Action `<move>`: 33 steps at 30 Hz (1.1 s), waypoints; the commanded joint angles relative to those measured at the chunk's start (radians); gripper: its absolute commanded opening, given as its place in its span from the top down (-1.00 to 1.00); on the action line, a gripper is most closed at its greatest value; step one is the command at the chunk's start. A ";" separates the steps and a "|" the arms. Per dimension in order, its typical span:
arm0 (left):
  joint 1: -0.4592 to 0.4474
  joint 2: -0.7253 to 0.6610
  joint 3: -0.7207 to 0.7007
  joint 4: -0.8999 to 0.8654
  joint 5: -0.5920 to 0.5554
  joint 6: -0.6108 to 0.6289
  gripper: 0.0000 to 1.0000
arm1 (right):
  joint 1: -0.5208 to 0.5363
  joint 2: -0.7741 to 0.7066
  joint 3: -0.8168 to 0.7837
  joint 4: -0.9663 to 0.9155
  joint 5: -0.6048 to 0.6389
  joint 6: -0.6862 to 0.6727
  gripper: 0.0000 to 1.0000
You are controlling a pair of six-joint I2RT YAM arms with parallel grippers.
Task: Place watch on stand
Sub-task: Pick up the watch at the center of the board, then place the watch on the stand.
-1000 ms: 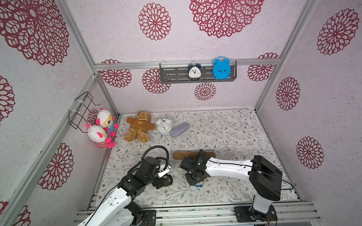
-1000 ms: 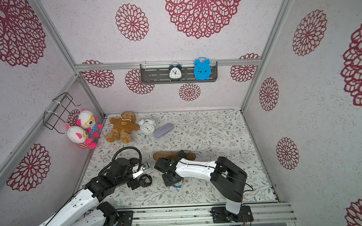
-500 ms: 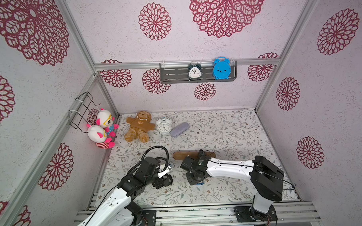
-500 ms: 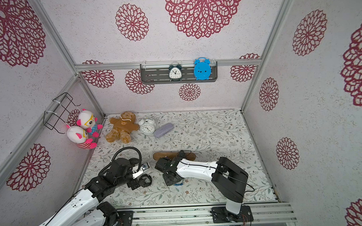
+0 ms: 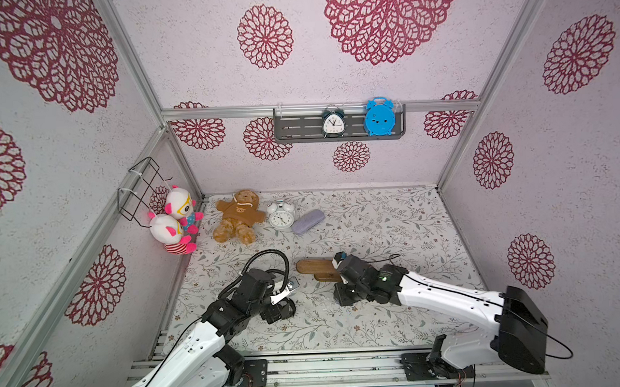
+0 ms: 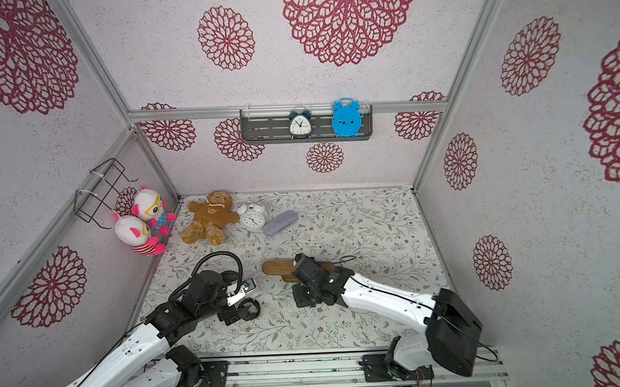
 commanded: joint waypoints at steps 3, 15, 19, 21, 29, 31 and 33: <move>-0.012 0.038 0.032 -0.001 0.032 0.030 -0.95 | -0.237 -0.233 -0.077 0.043 -0.144 -0.083 0.81; -0.003 0.256 0.147 0.103 0.060 0.130 -0.95 | -0.724 -0.321 -0.396 0.520 -0.590 -0.054 0.87; 0.015 0.349 0.210 0.105 0.098 0.160 -0.95 | -0.750 -0.329 -0.475 0.660 -0.636 -0.038 0.86; 0.031 0.392 0.235 0.106 0.122 0.176 -0.95 | -0.750 -0.329 -0.493 0.699 -0.660 -0.053 0.86; 0.067 0.554 0.330 0.119 0.194 0.213 -1.00 | -0.750 -0.326 -0.558 0.846 -0.693 -0.148 0.82; 0.067 0.590 0.353 0.119 0.195 0.219 -0.97 | -0.750 -0.289 -0.558 0.864 -0.719 -0.155 0.82; 0.066 0.616 0.369 0.130 0.194 0.221 -0.93 | -0.750 -0.261 -0.558 0.885 -0.739 -0.158 0.82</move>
